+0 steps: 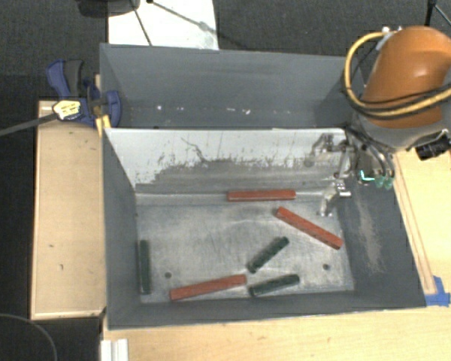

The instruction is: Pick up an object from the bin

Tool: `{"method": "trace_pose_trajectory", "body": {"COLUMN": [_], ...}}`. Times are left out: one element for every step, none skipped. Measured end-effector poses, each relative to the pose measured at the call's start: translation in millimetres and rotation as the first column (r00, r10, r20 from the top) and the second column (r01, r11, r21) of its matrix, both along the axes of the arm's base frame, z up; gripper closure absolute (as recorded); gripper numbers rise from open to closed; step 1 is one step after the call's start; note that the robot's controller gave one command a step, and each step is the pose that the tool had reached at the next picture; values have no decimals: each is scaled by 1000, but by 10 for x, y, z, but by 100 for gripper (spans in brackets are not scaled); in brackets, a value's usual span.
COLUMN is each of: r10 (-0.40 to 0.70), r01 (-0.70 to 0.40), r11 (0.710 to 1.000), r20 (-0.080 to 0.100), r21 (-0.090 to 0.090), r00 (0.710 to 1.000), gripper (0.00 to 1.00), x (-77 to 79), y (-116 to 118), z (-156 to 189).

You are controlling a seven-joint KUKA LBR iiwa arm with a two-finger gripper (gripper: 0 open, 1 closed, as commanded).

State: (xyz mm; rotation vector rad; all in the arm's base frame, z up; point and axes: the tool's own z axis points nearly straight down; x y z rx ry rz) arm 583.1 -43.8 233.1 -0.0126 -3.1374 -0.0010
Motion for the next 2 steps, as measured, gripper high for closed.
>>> {"method": "trace_pose_trajectory", "body": {"r10": [1,-74], "r01": [-1,74], "r11": [1000,997], "r20": [8,11], "r21": [-1,0], "r00": [1000,997], "gripper": [0,0], "x": [15,-149], "y": [1,-171], "z": [45,-706]}}
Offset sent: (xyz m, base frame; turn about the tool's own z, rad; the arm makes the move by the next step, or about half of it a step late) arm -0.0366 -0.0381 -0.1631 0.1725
